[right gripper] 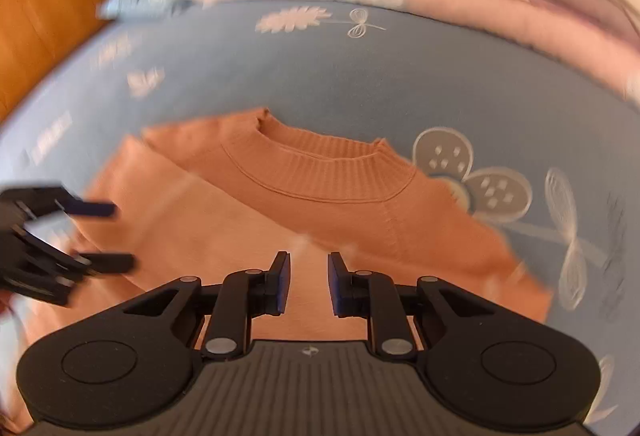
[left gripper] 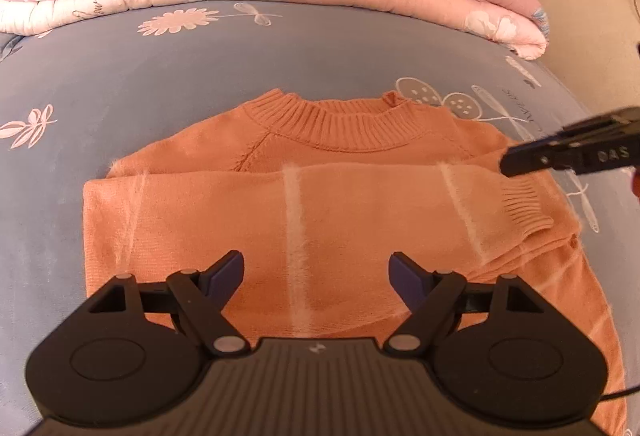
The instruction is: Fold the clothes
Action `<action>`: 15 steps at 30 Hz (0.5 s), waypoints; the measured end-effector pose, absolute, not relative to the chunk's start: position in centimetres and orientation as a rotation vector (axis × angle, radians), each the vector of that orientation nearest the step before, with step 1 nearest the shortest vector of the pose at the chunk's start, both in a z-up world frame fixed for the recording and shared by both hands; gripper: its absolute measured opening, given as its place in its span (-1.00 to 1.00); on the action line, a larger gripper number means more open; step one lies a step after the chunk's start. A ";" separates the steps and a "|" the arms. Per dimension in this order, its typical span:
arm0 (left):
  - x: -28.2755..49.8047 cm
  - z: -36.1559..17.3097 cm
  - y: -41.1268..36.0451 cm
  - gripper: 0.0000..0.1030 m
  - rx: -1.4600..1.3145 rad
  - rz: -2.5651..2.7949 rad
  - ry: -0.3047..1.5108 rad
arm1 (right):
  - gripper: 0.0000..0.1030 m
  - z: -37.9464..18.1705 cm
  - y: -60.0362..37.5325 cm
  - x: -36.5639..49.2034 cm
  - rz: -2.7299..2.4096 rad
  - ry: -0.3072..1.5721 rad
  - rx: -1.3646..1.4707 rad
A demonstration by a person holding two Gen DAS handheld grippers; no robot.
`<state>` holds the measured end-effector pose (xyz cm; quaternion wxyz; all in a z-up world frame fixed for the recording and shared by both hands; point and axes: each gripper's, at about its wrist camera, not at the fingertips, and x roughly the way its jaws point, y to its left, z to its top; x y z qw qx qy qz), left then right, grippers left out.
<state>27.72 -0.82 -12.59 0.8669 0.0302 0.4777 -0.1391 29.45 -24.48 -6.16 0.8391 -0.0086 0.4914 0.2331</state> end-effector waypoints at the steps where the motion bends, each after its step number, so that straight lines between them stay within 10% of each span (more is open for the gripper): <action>1: 27.8 -12.7 -0.8 0.55 0.066 -0.287 1.000 | -0.56 -6.7 -24.8 29.0 0.481 1.051 0.030; 5: 28.1 -13.0 -0.6 0.58 0.074 -0.268 1.000 | -0.58 -10.5 -28.2 28.2 0.371 1.105 0.178; 7: 28.2 -12.9 -0.4 0.59 0.071 -0.258 1.010 | -0.93 -11.4 -31.3 27.9 0.310 1.109 0.351; 15: 29.0 -10.9 -2.0 0.63 0.059 -0.270 0.952 | -0.64 -9.8 -33.8 26.6 0.271 0.950 0.644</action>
